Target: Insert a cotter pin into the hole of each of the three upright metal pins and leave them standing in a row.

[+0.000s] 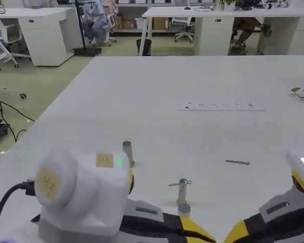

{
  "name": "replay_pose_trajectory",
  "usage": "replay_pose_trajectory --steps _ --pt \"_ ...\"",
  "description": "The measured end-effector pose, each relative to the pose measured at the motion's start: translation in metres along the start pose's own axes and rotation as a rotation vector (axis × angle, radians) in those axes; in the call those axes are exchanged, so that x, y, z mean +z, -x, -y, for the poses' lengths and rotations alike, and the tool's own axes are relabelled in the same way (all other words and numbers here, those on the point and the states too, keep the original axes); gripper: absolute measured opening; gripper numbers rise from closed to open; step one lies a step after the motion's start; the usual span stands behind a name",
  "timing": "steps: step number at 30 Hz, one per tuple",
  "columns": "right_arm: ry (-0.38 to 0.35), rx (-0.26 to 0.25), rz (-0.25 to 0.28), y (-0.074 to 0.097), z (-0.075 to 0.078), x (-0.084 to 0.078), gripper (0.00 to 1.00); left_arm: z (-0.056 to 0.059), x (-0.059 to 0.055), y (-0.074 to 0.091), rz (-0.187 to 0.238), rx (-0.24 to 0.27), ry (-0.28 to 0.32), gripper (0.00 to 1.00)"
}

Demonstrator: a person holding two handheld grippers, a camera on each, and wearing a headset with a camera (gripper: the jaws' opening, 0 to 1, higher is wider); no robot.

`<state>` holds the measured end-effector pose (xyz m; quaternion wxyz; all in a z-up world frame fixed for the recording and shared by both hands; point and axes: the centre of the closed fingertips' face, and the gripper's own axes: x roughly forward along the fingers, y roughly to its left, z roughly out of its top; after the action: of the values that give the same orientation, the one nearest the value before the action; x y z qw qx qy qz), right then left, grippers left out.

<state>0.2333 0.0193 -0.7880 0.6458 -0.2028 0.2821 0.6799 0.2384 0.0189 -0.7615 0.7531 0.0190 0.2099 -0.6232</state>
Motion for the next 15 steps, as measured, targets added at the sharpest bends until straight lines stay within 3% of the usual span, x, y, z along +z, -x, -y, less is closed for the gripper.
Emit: replay_pose_trajectory --steps 6,15 --pt "0.011 0.001 -0.007 0.0017 -0.0005 0.0019 0.05 -0.0006 -0.0101 -0.0007 -0.051 0.003 -0.040 0.01" --pt "0.048 -0.014 -0.034 0.0030 0.0014 -0.0002 0.04 -0.0028 -0.0102 -0.0033 -0.062 0.011 -0.061 0.01"
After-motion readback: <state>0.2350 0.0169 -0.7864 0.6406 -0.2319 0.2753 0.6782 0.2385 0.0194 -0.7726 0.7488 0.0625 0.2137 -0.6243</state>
